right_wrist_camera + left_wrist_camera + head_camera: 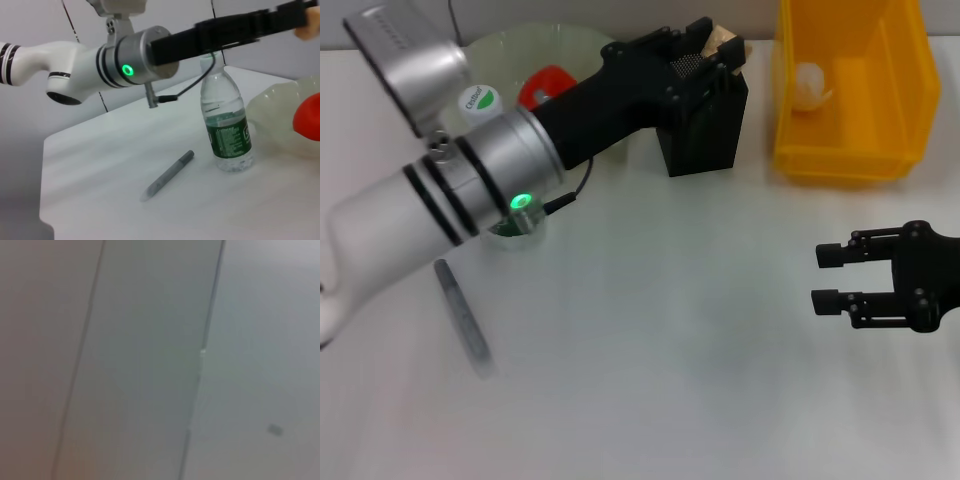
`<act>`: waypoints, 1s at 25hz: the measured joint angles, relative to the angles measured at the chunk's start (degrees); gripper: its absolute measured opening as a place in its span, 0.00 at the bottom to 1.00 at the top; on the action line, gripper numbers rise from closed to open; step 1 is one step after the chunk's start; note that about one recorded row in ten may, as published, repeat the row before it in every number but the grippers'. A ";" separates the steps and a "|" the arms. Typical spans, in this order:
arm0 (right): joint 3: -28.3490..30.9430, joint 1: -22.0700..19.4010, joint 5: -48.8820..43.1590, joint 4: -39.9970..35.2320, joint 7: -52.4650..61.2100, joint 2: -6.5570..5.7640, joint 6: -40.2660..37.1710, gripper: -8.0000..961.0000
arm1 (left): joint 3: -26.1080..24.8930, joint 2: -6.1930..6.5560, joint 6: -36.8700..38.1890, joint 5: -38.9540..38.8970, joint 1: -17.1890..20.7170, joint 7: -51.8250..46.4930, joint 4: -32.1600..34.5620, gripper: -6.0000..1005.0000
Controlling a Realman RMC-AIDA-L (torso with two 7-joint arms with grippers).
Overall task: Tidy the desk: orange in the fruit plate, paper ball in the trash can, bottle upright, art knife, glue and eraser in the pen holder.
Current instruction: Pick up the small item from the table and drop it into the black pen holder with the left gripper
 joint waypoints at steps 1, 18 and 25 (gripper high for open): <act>-0.01 -0.02 -0.02 0.00 -0.02 -0.01 0.00 0.65 | 2.41 0.01 -2.21 -4.16 -0.38 2.53 -0.03 0.39; -0.04 0.36 -0.06 0.00 -0.12 -0.19 -0.81 0.65 | 20.41 0.02 -22.13 -45.11 -8.90 32.16 0.39 0.41; -0.04 0.22 -0.06 0.00 -0.11 0.04 -0.94 0.65 | 20.20 0.02 -25.46 -47.76 -10.57 32.81 -0.17 0.42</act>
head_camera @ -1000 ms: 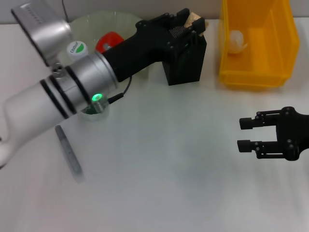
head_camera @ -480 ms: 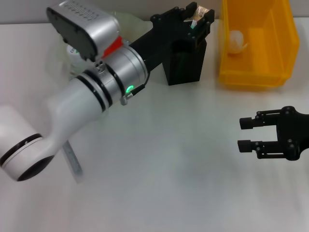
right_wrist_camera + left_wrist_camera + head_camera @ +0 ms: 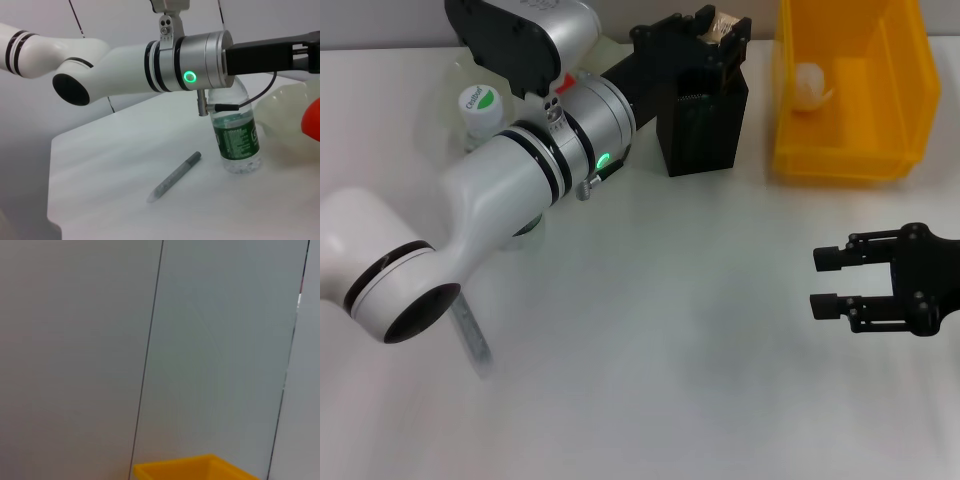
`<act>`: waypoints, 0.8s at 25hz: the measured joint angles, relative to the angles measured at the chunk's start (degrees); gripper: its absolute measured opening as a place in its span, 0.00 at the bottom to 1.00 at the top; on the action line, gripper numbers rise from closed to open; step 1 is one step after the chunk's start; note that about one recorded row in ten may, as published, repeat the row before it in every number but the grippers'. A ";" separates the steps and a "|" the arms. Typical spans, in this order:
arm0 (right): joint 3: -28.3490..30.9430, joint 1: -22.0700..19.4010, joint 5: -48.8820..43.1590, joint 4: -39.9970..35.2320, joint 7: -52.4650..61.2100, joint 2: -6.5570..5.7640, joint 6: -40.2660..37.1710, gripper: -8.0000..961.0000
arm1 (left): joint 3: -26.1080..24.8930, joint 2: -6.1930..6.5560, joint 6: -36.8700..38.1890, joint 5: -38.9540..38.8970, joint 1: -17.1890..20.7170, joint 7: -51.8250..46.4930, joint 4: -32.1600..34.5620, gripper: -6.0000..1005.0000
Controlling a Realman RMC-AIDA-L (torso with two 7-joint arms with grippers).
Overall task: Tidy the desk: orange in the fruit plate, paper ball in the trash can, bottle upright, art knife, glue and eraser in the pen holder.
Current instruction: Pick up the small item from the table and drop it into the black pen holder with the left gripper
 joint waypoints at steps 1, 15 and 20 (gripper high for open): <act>0.00 -0.05 0.01 0.00 0.00 0.04 -0.01 0.65 | -0.24 0.00 -0.02 -0.05 -0.04 0.03 0.00 0.42; 0.00 -0.20 0.12 0.00 0.12 0.20 -0.53 0.65 | -0.98 0.00 -1.31 -0.59 -1.45 0.09 -0.29 0.45; 0.09 -0.24 0.16 0.00 0.22 0.25 -0.59 0.65 | -1.19 0.00 -1.78 -0.63 -1.61 0.12 -0.34 0.46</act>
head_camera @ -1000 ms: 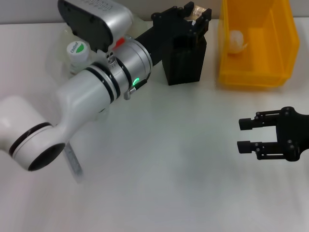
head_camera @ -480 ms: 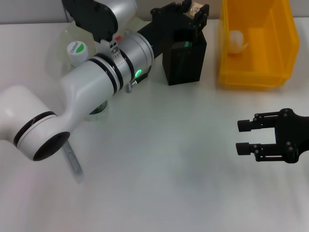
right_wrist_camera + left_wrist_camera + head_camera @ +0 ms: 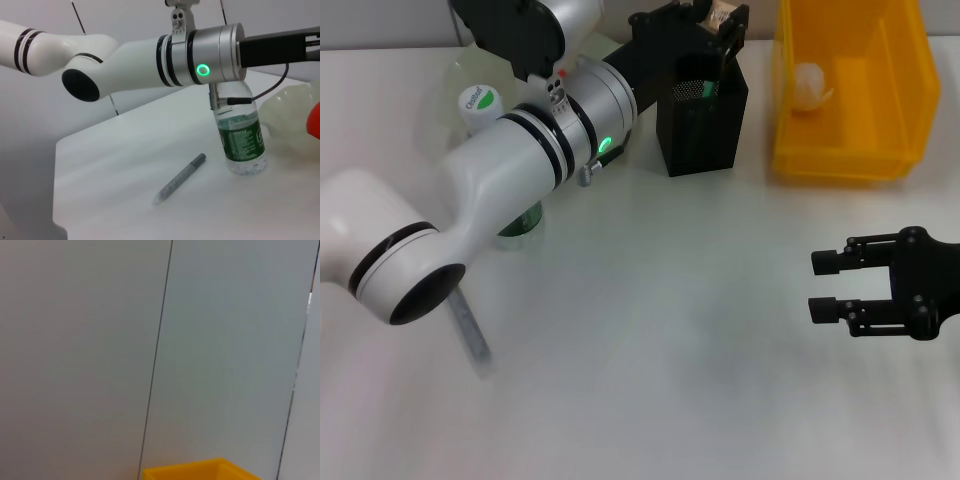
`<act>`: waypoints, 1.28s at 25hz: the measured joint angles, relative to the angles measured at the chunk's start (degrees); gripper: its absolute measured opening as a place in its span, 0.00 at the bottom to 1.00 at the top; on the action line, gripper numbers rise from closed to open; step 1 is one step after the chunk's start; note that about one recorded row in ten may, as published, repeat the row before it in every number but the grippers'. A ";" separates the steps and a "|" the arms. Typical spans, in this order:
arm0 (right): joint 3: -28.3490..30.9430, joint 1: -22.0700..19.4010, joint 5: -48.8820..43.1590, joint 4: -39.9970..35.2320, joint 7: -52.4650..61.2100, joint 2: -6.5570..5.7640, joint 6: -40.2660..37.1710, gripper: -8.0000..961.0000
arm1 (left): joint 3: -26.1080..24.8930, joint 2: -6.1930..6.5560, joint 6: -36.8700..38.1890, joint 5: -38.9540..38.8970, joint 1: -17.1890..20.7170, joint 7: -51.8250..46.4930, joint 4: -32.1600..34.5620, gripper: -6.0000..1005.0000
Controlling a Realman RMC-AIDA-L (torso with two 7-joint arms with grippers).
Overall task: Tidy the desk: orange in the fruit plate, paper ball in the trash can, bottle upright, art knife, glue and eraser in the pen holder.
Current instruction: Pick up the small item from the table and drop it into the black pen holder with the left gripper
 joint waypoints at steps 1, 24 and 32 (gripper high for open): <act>0.01 -0.01 0.00 0.00 0.02 0.05 0.00 0.65 | 0.00 0.00 0.00 0.00 0.00 0.00 0.00 0.46; -0.05 0.17 0.00 0.09 0.15 0.13 0.04 0.65 | -1.42 -0.09 -1.08 0.00 -0.85 0.06 -0.77 0.51; 0.10 0.25 0.00 0.09 0.19 0.13 0.04 0.65 | -1.42 -0.09 -0.68 0.00 -1.00 0.06 -1.30 0.54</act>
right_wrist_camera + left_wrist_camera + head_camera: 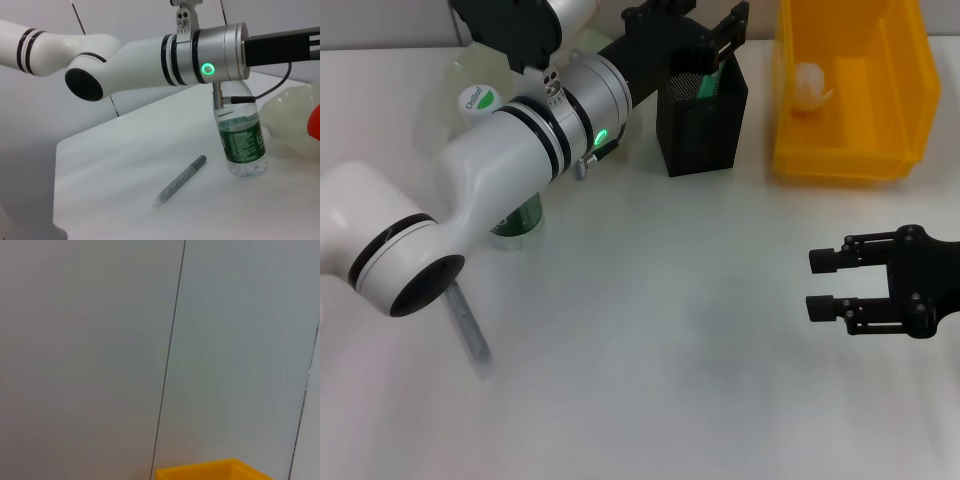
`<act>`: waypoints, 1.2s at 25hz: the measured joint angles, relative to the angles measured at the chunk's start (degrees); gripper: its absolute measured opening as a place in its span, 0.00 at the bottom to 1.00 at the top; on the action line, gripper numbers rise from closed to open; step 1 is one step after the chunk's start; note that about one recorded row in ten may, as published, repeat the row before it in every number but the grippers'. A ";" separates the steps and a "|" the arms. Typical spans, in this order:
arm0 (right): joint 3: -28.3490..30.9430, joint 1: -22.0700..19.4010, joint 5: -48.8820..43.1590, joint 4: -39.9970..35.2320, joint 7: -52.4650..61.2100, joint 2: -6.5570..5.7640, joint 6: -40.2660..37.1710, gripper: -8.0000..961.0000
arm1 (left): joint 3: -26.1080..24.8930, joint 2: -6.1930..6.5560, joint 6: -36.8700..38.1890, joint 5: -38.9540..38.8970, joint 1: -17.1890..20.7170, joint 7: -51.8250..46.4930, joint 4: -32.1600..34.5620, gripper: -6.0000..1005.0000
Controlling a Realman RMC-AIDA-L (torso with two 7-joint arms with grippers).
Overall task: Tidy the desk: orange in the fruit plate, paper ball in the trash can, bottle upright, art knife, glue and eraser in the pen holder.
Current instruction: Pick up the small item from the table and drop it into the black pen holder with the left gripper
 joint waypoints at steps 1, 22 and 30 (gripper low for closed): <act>0.00 0.00 0.00 0.03 0.01 0.00 0.00 0.65 | 0.00 0.00 0.02 0.00 -0.04 0.00 -0.02 0.55; 0.25 0.34 0.31 1.41 -1.81 -0.49 -0.05 0.65 | -1.44 2.12 34.05 24.45 12.13 -12.25 3.71 0.63; 0.35 0.22 0.67 1.14 -1.87 -0.53 -0.48 0.65 | -20.65 4.87 51.24 55.40 17.42 -33.95 9.77 0.63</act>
